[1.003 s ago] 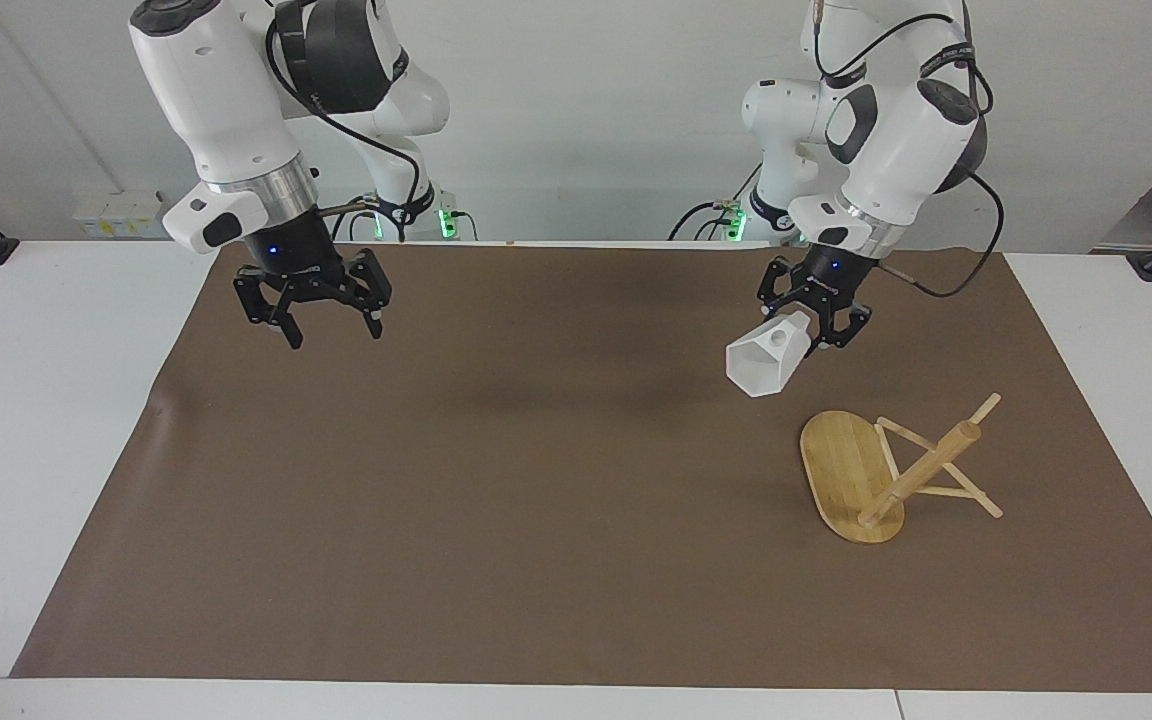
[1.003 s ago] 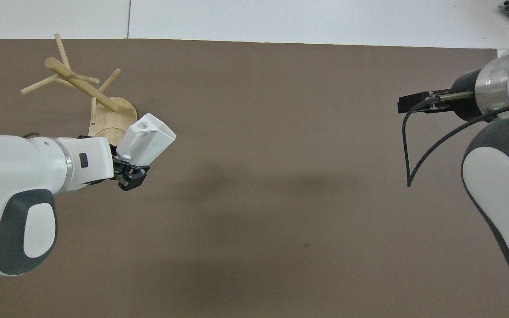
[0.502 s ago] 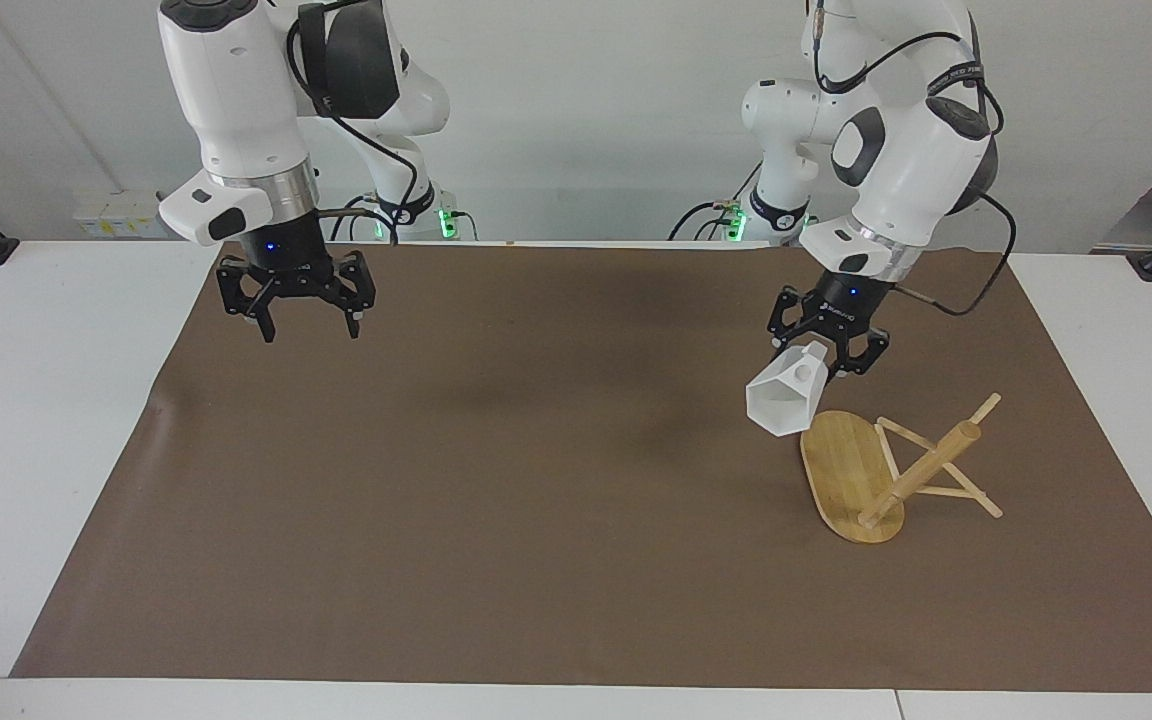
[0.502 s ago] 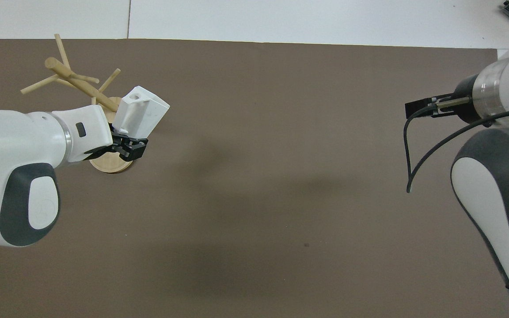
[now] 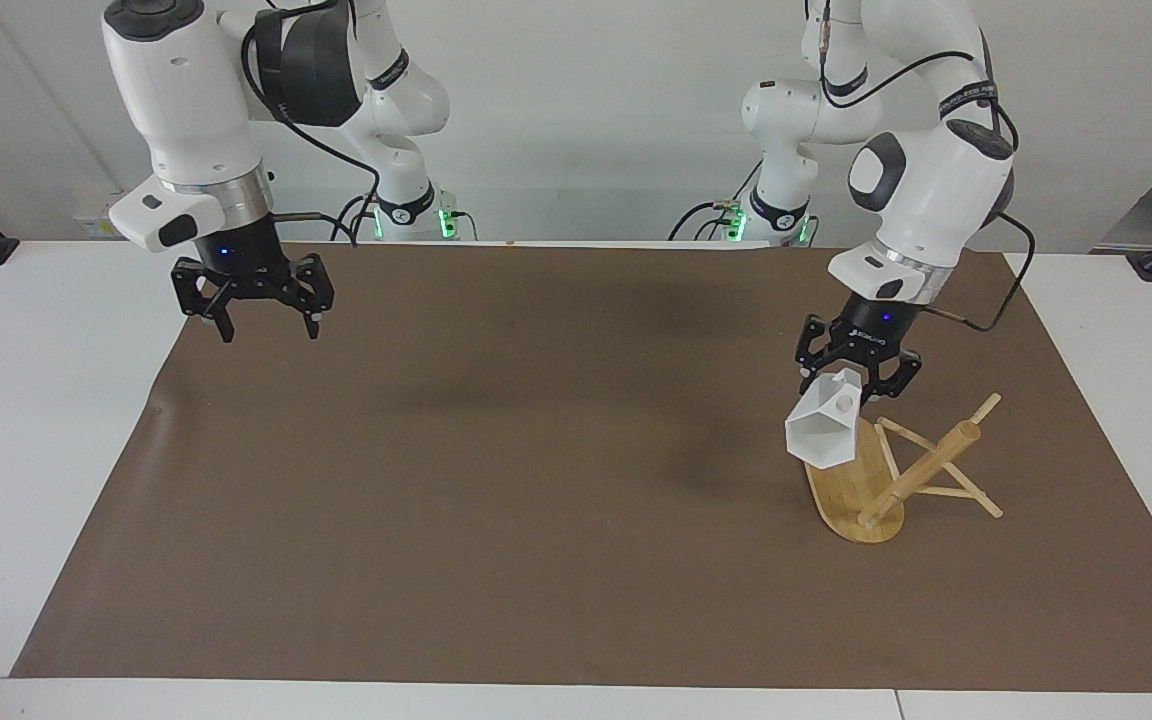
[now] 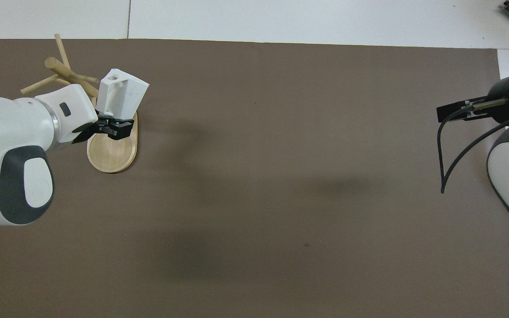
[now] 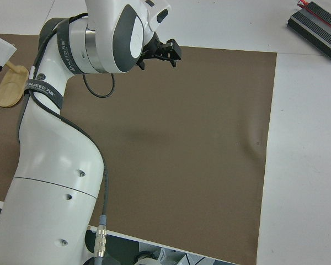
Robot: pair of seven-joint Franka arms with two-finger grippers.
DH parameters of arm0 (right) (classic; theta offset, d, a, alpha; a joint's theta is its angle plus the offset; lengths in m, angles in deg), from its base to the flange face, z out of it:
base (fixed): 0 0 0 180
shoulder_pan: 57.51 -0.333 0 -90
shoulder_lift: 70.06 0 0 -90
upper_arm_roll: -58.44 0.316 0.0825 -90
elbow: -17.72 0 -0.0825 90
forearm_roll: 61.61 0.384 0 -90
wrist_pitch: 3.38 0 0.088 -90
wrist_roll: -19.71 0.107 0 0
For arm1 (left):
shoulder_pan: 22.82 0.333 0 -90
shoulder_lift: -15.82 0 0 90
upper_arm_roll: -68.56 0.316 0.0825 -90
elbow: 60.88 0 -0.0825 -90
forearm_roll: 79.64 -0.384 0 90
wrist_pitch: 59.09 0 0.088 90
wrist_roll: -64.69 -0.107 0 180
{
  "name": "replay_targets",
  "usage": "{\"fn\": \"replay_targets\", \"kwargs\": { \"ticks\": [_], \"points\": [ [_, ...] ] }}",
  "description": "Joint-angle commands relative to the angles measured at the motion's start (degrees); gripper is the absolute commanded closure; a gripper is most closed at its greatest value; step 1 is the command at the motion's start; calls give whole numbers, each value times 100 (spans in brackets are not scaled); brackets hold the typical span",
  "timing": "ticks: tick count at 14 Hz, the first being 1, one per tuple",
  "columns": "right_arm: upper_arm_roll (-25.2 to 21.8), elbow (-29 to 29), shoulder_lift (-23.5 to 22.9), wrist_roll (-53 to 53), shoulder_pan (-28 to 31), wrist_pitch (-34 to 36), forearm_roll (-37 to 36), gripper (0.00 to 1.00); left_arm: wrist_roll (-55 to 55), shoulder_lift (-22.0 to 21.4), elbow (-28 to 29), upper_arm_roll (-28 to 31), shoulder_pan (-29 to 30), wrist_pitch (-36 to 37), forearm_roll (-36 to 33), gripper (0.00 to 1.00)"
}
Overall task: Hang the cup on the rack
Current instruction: 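Carry the cup with the left gripper onto a peg of the mug tree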
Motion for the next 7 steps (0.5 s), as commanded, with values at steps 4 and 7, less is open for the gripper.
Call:
{"fn": "replay_targets", "kwargs": {
  "ticks": [4, 7],
  "points": [
    [-405, 65, 216, -102, 9, 256, 342, 0, 966, 213, -170, -41, 171, -20, -148, 100],
    [-581, 65, 216, -76, 9, 309, 580, 0, 1388, 213, -153, -50, 267, -2, -96, 100]
  ]
}}
